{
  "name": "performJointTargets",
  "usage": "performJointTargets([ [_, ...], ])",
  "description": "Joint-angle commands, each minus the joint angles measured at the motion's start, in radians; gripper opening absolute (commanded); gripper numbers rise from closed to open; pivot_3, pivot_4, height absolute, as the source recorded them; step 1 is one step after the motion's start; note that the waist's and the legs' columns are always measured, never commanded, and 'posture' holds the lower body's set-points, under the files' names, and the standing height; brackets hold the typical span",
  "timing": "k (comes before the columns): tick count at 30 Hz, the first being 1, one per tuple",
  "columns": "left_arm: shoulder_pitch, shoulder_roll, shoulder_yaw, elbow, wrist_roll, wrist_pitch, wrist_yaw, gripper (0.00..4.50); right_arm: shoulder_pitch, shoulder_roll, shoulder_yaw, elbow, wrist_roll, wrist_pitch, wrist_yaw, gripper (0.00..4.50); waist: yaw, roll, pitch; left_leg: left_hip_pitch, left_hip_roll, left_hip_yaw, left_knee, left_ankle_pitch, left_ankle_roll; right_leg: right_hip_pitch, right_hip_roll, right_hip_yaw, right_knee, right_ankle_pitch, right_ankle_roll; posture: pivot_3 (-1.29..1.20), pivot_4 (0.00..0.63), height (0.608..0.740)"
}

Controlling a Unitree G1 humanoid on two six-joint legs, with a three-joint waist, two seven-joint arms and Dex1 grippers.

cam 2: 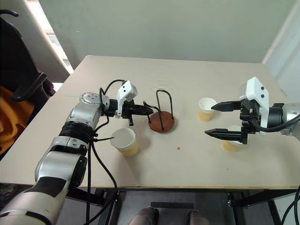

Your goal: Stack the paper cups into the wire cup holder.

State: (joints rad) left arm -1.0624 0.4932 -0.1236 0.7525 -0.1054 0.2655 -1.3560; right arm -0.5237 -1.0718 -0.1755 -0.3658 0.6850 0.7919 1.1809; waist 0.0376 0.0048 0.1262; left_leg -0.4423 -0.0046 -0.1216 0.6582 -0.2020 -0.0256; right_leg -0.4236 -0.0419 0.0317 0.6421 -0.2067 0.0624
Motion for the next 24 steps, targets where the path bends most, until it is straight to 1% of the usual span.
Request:
performJointTargets([
  [1,0.032,0.007,-0.027,-0.217,-0.092,0.089,-0.149,0.05,0.007,-0.061,0.013,-0.010,-0.023,-0.044,0.062,4.50,0.002,0.000,0.000,-0.001,0.000,0.000,0.002,0.000,0.000,0.000,0.000,0.000,0.000,0.000,0.000,0.00,0.150,0.740],
  [3,0.058,-0.003,-0.056,-0.295,-0.115,0.109,-0.204,0.05,0.026,-0.096,0.041,-0.009,-0.056,-0.068,0.093,4.50,0.005,0.000,0.000,-0.002,0.000,0.000,0.004,-0.002,0.001,0.000,0.000,0.000,0.000,0.000,0.000,0.00,0.150,0.740],
  [6,0.079,-0.036,-0.107,-0.304,-0.089,0.064,-0.210,0.05,0.059,-0.137,0.090,-0.022,-0.106,-0.106,0.122,4.50,0.007,0.000,0.000,-0.002,0.000,-0.001,0.007,-0.004,0.003,0.001,-0.001,0.000,0.000,0.000,0.001,0.00,0.150,0.740],
  [8,0.087,-0.055,-0.138,-0.286,-0.076,0.014,-0.221,0.05,0.088,-0.157,0.118,-0.045,-0.136,-0.128,0.134,4.50,0.007,0.000,0.000,-0.002,0.000,0.000,0.008,-0.009,0.012,0.001,-0.002,0.000,0.001,0.002,0.001,0.00,0.150,0.740],
  [11,0.062,-0.099,-0.170,-0.201,-0.042,-0.080,-0.205,0.05,0.106,-0.161,0.132,-0.074,-0.153,-0.134,0.121,4.50,0.007,0.000,0.000,-0.001,0.001,0.000,0.009,-0.009,0.013,0.001,-0.003,0.000,0.002,0.003,0.002,0.00,0.150,0.740],
  [14,0.027,-0.132,-0.178,-0.133,-0.031,-0.137,-0.212,0.05,0.109,-0.157,0.121,-0.096,-0.142,-0.115,0.105,4.50,0.008,0.000,0.000,-0.001,0.001,0.001,0.009,-0.009,0.013,0.001,-0.003,0.000,0.002,0.003,0.002,0.00,0.150,0.740],
  [16,-0.007,-0.156,-0.194,-0.067,-0.007,-0.209,-0.220,0.05,0.125,-0.160,0.101,-0.115,-0.133,-0.100,0.090,4.50,0.008,0.000,0.000,-0.001,0.001,0.001,0.009,-0.009,0.013,0.001,-0.003,0.000,0.002,0.004,0.003,0.00,0.150,0.740],
  [20,-0.060,-0.177,-0.221,0.035,0.025,-0.325,-0.255,0.05,0.160,-0.166,0.066,-0.145,-0.118,-0.078,0.072,4.50,0.011,0.000,0.000,-0.002,0.000,0.001,0.009,-0.009,0.014,0.001,-0.003,0.000,0.001,0.004,0.004,0.00,0.150,0.740],
  [24,-0.107,-0.183,-0.275,0.099,0.000,-0.382,-0.258,0.05,0.191,-0.166,0.040,-0.170,-0.108,-0.062,0.057,4.50,0.014,0.000,0.000,-0.003,0.000,0.002,0.009,-0.010,0.015,0.001,-0.003,0.000,0.000,0.004,0.005,0.00,0.150,0.740],
])
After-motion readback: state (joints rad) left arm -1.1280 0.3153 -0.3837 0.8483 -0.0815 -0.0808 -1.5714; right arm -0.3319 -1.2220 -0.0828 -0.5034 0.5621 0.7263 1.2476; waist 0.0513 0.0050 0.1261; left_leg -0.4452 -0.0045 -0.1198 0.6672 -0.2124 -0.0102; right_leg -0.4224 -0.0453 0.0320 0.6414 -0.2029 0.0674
